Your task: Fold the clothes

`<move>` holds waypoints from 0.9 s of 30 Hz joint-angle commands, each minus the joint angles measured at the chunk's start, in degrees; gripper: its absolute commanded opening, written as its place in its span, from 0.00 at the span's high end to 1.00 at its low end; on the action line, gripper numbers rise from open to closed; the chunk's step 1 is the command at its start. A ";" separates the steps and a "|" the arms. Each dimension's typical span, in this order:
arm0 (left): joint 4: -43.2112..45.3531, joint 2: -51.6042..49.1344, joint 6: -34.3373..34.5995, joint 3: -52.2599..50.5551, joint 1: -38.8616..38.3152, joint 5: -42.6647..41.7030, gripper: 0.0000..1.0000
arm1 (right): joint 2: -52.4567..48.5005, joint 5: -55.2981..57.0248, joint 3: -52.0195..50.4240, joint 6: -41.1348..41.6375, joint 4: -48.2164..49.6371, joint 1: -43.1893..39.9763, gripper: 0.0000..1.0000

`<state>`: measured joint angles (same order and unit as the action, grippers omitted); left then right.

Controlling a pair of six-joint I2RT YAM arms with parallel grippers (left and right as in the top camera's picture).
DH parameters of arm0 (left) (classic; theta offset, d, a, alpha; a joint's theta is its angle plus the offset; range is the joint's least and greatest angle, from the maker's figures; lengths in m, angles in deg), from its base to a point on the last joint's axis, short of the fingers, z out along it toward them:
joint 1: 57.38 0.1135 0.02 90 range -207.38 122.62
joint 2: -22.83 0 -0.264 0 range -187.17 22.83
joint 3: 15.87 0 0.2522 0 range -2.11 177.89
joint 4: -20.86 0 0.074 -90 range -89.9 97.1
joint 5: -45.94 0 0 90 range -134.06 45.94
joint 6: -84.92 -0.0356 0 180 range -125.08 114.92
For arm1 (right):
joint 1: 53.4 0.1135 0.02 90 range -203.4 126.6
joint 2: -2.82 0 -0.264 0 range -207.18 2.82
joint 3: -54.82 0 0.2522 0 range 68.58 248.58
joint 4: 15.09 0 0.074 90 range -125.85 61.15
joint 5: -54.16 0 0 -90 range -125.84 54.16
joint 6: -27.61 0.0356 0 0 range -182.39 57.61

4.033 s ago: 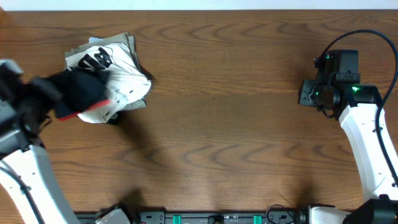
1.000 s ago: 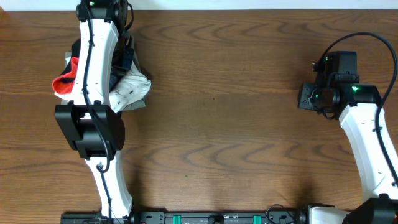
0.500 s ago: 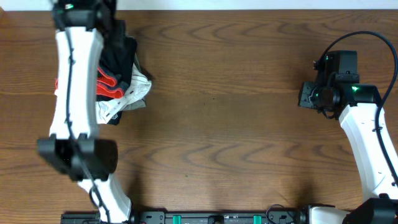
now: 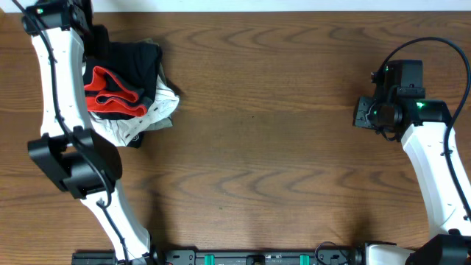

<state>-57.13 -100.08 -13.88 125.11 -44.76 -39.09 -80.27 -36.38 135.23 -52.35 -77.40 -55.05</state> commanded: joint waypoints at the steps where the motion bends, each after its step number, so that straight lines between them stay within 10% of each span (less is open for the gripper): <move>1: -3.43 0.68 0.39 0.22 -0.09 -5.64 0.38 | -0.28 0.24 0.31 0.61 -0.57 -0.20 0.56; 12: -15.69 -0.46 3.50 -5.14 0.00 -5.68 0.44 | -0.28 0.24 0.31 0.61 -1.18 -0.20 0.55; 17: -22.53 -0.44 5.84 -11.69 0.02 -5.64 0.71 | -0.28 0.26 0.31 0.61 -1.36 -0.22 0.55; 27: -25.44 1.53 7.72 -12.83 0.02 -5.16 0.79 | -0.28 0.31 0.31 0.59 -1.20 -0.22 0.55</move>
<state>-82.04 -100.82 -7.39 112.32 -44.84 -44.79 -80.32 -36.38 135.23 -52.35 -78.72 -55.05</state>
